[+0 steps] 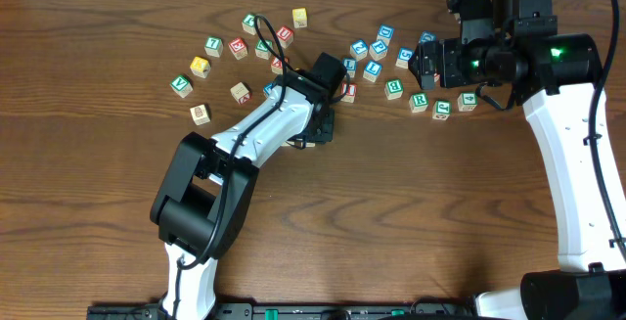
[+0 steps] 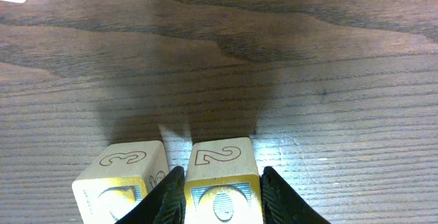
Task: Spell out CORL
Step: 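Open the left gripper and retract it back toward its rest pose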
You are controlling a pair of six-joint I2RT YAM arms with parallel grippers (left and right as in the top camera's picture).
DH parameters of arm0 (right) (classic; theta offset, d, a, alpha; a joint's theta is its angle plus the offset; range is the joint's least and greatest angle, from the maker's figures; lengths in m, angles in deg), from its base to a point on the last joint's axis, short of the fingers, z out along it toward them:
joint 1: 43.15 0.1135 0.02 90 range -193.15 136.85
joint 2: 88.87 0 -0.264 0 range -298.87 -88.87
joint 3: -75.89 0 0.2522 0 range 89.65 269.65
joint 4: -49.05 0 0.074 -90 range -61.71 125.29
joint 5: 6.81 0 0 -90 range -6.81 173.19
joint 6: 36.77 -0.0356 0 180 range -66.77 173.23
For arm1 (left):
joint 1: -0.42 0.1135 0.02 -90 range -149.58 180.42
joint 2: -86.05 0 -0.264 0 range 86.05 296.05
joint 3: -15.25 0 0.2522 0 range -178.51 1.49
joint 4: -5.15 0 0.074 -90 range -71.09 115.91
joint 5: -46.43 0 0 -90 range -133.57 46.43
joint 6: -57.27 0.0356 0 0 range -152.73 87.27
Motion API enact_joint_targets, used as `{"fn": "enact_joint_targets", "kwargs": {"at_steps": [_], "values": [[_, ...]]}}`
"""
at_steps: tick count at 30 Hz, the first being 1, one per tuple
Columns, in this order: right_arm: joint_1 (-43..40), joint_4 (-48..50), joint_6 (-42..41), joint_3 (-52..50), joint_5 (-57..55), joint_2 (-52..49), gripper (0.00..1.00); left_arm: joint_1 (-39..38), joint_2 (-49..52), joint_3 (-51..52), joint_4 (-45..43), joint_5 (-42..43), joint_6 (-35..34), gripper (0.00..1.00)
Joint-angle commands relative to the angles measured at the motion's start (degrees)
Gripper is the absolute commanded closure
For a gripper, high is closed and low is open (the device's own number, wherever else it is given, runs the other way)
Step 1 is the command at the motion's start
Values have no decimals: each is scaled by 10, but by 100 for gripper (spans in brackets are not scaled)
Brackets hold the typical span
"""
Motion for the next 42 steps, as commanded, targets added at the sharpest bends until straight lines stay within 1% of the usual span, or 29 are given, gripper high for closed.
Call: {"fn": "enact_joint_targets", "kwargs": {"at_steps": [1, 11, 12, 13, 15, 28, 33, 34, 36, 42], "values": [[-3, -2, 4, 13, 5, 1, 1, 0, 9, 5, 0, -16, 17, 67], [-3, -2, 5, 13, 5, 1, 1, 0, 9, 5, 0, -16, 17, 65], [-3, -2, 4, 13, 5, 1, 1, 0, 9, 5, 0, -16, 17, 64], [-3, -2, 5, 13, 5, 1, 1, 0, 9, 5, 0, -16, 17, 61], [-3, -2, 4, 13, 5, 1, 1, 0, 9, 5, 0, -16, 17, 59], [-3, -2, 4, 13, 5, 1, 1, 0, 9, -1, -2, -16, 18, 54], [-3, -2, 4, 13, 5, 1, 1, 0, 8, -13, -2, -16, 40, 53], [-3, -2, 4, 13, 5, 1, 1, 0, 8, -16, -2, -16, 41, 53], [-3, -2, 4, 13, 5, 1, 1, 0, 7, -24, -2, -16, 41, 50], [-3, -2, 4, 13, 5, 1, 1, 4, -6, -44, -4, -18, 47, 49]]}}
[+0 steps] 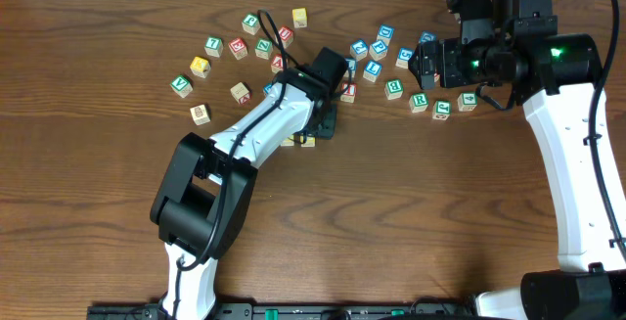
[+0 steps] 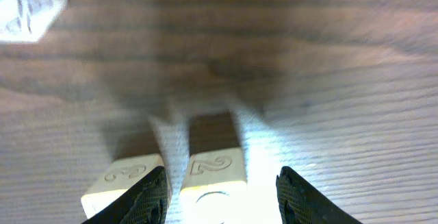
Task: Spell out CORL
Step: 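Open the left gripper and retract it back toward its rest pose, then move the right gripper over the green R block in the right pile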
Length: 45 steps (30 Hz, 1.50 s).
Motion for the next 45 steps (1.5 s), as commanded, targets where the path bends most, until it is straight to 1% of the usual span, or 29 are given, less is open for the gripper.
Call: {"fn": "enact_joint_targets", "kwargs": {"at_steps": [1, 6, 15, 21, 26, 30, 35, 40, 45], "values": [[-3, -2, 4, 13, 5, 1, 1, 6, -10, -24, 0, -13, 14, 49], [-3, -2, 4, 13, 5, 1, 1, 19, -36, -31, 0, -13, 14, 49], [-3, -2, 4, 13, 5, 1, 1, 50, -156, -32, 9, -13, 14, 49], [-3, -2, 5, 13, 5, 1, 1, 96, -235, -31, 32, -13, 14, 49], [-3, -2, 4, 13, 5, 1, 1, 146, -283, -32, 76, -13, 16, 48], [-3, -2, 4, 13, 5, 1, 1, 192, -306, -31, 110, -13, 16, 48], [-3, 1, 4, 13, 5, 1, 1, 240, -314, -31, 126, -13, 16, 48], [-3, 0, 3, 13, 14, 1, 1, 258, -314, -31, 133, -13, 16, 48], [-3, -3, 3, 13, 14, 1, 1, 259, -314, -31, 135, -13, 16, 48]]}}
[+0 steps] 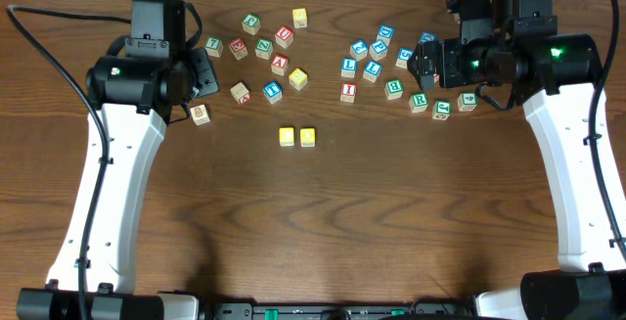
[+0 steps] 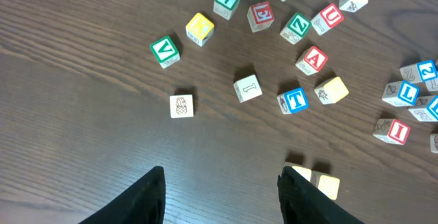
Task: Spell out CORL
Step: 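Move the right gripper over the green R block in the right pile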
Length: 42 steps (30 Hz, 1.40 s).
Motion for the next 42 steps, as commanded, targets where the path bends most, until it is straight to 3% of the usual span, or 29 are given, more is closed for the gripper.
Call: {"fn": "enact_joint_targets", "kwargs": {"at_steps": [1, 15, 24, 32, 42], "values": [[-3, -3, 3, 13, 7, 1, 1, 3, -6, -12, 2, -5, 10, 48], [16, 99, -41, 13, 50, -7, 1, 2, -6, -10, 4, -5, 10, 48], [43, 89, -72, 19, 10, -67, 3, 2, -6, -10, 3, -5, 10, 48], [43, 43, -84, 19, -95, -130, 12, 2, -5, -10, 3, -5, 10, 48], [36, 22, -71, 19, -136, -238, 27, 2, 9, -10, 3, -5, 10, 48]]}}
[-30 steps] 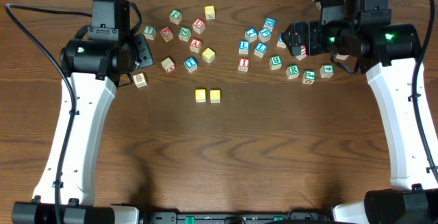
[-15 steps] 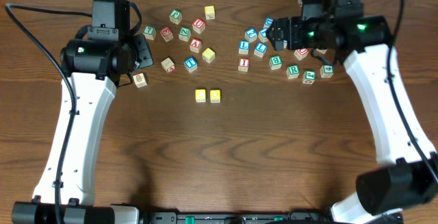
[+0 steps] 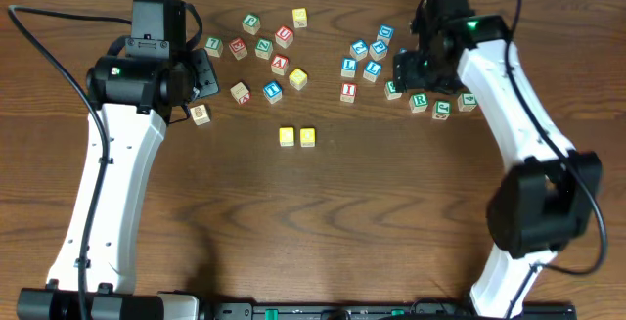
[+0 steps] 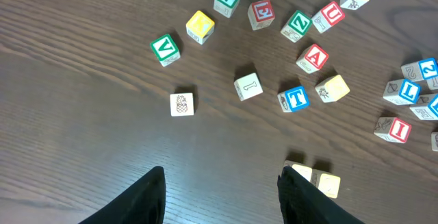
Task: Spell out CORL
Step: 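Move the right gripper over the green R block in the right pile, then lower the right gripper and close on the green R block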
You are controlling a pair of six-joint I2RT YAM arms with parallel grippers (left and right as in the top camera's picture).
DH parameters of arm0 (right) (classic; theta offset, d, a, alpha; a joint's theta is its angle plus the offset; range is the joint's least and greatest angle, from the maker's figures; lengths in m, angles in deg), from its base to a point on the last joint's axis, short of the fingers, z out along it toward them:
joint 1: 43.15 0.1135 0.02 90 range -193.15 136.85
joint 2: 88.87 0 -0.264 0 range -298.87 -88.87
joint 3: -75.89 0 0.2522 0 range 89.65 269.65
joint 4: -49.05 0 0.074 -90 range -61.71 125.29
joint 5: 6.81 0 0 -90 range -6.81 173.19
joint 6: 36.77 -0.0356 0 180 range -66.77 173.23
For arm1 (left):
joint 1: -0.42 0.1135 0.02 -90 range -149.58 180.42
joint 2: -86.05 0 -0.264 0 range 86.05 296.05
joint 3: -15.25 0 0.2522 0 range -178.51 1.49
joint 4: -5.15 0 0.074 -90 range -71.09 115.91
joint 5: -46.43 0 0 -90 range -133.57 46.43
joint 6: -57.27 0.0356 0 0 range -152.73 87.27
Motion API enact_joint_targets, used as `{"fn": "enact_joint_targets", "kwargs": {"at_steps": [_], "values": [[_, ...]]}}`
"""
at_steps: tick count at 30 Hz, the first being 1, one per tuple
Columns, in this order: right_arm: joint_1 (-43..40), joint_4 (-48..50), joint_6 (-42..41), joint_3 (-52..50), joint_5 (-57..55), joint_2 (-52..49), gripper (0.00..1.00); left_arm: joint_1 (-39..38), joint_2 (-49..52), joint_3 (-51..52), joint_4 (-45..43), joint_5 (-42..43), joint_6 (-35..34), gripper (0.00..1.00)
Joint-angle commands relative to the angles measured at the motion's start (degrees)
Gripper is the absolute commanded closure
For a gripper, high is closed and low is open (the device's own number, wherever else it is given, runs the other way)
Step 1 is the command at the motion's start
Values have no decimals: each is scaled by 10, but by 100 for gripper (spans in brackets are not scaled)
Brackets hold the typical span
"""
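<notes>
Two yellow blocks sit side by side mid-table and show at the lower right of the left wrist view. My left gripper hangs open and empty high over the left of the table, above scattered letter blocks such as the blue T and red A. My right gripper hovers over the right cluster, close to a green-lettered R block and blue L blocks. How its jaws stand is not visible.
Loose letter blocks lie in two groups along the far side: V, E, Z, U on the left, blue and green ones on the right. Bare wood table spreads in front.
My right arm has moved from the far right edge inward, and its gripper now stands over the right cluster of blocks. The left arm and the two yellow blocks have not moved.
My left gripper was shut on a yellow block set beside another yellow block mid-table. Then it stood open with the block left on the wood. Then the left arm was back at the upper left, and now the right gripper is over the right cluster.
</notes>
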Motion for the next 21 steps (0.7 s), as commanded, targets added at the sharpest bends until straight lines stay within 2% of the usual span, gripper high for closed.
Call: {"fn": "enact_joint_targets", "kwargs": {"at_steps": [1, 7, 21], "values": [[-3, 3, 9, 10, -30, -30, 29, 2, 10, -10, 0, -5, 10, 48], [-4, 17, 10, 10, -59, -79, 43, 2, 23, -10, 0, -5, 10, 48], [-8, 48, 25, 10, -78, -139, 49, 2, 23, -10, 0, -5, 10, 48]]}}
